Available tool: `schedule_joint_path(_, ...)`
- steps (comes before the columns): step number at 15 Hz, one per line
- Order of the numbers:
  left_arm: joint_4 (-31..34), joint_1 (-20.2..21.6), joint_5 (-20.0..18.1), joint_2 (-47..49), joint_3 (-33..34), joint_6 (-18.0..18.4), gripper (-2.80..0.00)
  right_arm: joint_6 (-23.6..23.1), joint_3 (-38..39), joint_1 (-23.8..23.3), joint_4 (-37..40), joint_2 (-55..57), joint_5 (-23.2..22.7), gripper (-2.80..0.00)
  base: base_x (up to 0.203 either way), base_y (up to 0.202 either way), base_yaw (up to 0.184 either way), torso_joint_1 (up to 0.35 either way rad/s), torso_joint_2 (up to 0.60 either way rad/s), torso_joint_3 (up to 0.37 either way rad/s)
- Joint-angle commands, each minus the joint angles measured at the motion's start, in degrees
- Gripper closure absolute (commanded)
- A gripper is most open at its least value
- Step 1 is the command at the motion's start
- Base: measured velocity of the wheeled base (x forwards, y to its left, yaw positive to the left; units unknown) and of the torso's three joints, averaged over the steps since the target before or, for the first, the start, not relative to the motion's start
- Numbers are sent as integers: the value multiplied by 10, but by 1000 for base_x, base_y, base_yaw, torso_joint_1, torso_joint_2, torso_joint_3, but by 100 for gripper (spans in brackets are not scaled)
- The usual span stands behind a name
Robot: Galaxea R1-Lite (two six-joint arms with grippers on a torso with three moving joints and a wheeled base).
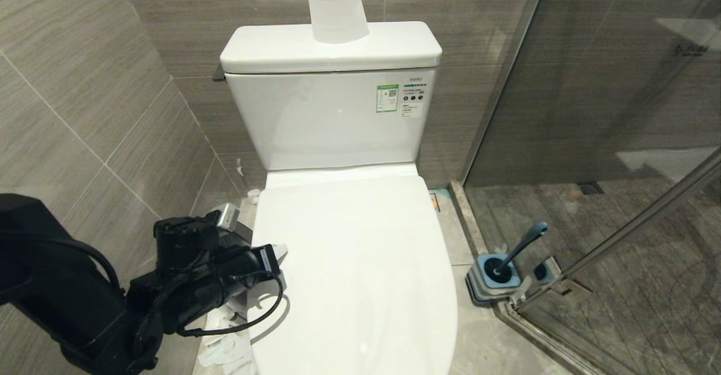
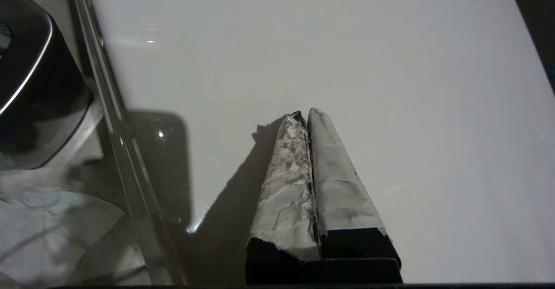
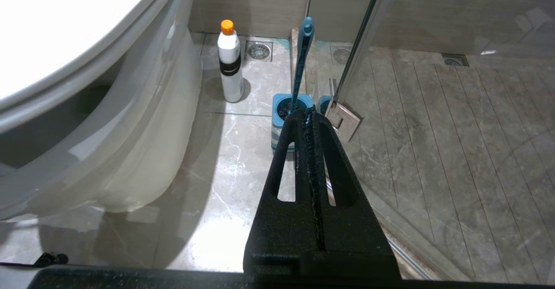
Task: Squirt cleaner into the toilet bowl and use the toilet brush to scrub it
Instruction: Close the toilet lid
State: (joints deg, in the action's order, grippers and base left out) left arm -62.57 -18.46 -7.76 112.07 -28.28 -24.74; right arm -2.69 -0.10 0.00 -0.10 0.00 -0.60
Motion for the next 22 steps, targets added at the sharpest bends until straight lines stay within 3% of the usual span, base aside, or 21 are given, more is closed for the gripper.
schedule_joint_path(1,-19,6,-1,34,28,40,0,-1,0,0,0,1,0,0,0,0,0,0,0,0)
schedule_joint_path(5,-101,6,-2,86,64,63,0,0,0,0,0,1,0,0,0,0,0,0,0,0)
schedule_joint_path(11,-121,6,1,109,64,65,0,-1,0,0,0,1,0,0,0,0,0,0,0,0)
schedule_joint_path(15,-108,8,0,28,43,63,0,0,0,0,0,1,0,0,0,0,0,0,0,0)
schedule_joint_path(18,-2,12,-3,-88,-10,64,0,0,0,0,0,1,0,0,0,0,0,0,0,0)
schedule_joint_path(22,284,39,-1,-214,-156,70,0,0,0,0,0,1,0,0,0,0,0,0,0,0)
